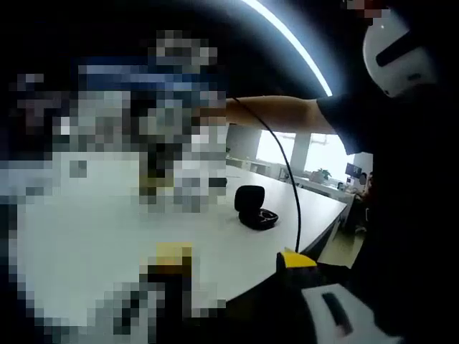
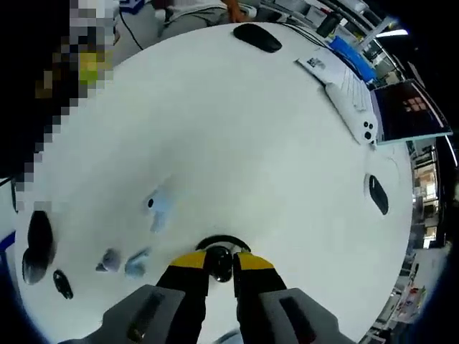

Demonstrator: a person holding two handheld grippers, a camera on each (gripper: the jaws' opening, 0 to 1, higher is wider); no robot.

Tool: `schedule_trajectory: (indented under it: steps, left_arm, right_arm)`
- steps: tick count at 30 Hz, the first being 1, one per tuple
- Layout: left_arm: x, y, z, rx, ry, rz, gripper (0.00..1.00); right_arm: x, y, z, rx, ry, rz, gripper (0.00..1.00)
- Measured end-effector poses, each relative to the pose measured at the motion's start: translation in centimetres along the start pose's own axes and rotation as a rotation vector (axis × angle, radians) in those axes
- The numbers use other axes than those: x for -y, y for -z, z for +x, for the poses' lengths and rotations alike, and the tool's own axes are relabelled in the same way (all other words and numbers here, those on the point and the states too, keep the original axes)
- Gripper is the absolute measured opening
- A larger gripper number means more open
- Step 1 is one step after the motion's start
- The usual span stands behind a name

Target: Pick up the earbuds from the table and place the earbuds into the earbud case

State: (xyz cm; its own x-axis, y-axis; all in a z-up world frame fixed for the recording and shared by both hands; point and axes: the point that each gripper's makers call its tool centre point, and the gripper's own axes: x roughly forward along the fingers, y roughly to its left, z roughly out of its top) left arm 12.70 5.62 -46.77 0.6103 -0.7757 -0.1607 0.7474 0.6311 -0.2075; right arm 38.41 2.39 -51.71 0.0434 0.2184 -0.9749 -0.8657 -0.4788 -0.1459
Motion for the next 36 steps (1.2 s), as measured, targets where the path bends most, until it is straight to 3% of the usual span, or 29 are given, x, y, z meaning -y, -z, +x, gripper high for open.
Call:
schedule_trajectory:
  steps: [13,14,15,16,20,36]
  left_arm:
    - [-0.5,-0.3,-0.4,-0.001,-0.01,0.013,0.49]
    - [-0.5,-0.4,-0.4,-0.001,-0.01,0.014,0.49]
    - [-0.5,-0.4,-0.3,0.0,-0.01,0.014,0.49]
    - [-0.5,-0.5,-0.3,0.001,-0.01,0.015,0.49]
    - [-0.3,-0.6,0.0,0.0,-0.003,0.019,0.49]
    - [1.1,-1.0,1.2,-0.008,0.027,0.034,0.49]
  right_arm:
    - [-0.6,0.8,-0.5,-0.006,0.015,0.1,0.12]
    - [-0.7,0.8,-0.7,-0.003,0.017,0.105,0.1]
    - [-0.6,0.7,-1.0,0.007,0.022,0.103,0.0]
    - [-0.1,0.9,-1.5,0.002,0.051,0.13,0.01]
    - [-0.6,1.3,-2.0,0.017,0.057,0.133,0.01]
    - [-2.1,6.3,-4.5,-0.015,0.113,0.214,0.01]
